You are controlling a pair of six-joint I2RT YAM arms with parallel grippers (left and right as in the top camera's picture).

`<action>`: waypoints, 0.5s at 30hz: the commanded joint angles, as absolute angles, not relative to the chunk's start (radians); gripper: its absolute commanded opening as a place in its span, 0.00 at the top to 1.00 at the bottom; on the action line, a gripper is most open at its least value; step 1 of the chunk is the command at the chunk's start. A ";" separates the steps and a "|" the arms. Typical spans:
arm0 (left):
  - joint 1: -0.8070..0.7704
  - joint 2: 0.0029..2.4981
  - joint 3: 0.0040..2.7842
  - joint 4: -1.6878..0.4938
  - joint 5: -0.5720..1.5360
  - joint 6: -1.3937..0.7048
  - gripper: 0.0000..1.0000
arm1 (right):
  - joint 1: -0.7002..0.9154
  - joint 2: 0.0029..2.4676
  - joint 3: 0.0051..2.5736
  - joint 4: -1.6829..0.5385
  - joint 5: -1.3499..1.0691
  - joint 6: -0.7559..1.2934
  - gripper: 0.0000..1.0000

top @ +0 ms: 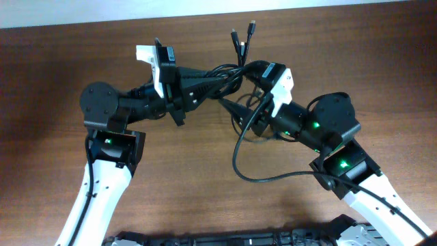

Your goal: Untangle cables

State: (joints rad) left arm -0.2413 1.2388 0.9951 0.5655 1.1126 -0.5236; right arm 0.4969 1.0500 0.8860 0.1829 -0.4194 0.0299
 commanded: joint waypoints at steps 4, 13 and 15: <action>-0.258 1.229 1.010 0.570 1.170 -0.499 1.00 | 0.495 1.050 0.894 0.209 -0.419 0.035 0.96; -0.206 1.229 1.010 0.554 1.156 -0.500 0.01 | 0.398 1.044 0.894 0.159 -0.408 0.141 0.96; -0.207 1.229 1.010 0.464 1.099 -0.500 0.01 | 0.398 1.037 0.894 0.176 -0.408 0.140 0.96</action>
